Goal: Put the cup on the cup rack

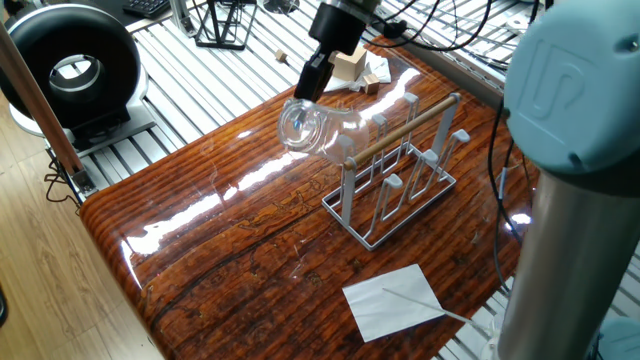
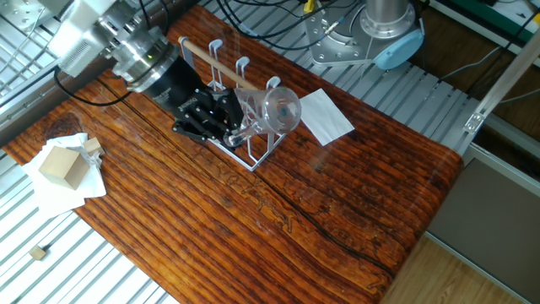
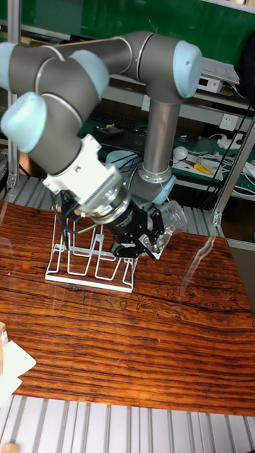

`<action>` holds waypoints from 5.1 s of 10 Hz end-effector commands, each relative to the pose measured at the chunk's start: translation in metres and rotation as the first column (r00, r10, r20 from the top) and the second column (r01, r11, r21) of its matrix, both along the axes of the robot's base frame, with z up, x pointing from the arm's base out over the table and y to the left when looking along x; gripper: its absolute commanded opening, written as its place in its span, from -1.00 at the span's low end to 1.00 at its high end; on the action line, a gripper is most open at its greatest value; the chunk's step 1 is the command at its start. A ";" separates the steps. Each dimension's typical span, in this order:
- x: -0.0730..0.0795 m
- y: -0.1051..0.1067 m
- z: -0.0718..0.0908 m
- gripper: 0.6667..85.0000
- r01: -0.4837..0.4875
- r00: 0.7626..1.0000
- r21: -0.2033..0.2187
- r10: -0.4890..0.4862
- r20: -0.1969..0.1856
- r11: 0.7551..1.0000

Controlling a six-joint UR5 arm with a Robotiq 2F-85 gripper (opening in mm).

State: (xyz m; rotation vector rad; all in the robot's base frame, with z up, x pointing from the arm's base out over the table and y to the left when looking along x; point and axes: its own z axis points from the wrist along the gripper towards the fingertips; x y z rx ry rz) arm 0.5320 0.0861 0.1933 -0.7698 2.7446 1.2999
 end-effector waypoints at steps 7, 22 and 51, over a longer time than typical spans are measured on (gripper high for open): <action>0.002 -0.013 0.003 -0.99 -0.011 1.000 0.140 0.008 0.015 0.990; 0.004 -0.020 -0.015 -0.99 -0.021 0.999 0.216 0.011 0.049 0.976; 0.008 -0.024 -0.054 -0.99 -0.056 0.986 0.324 0.001 0.165 0.944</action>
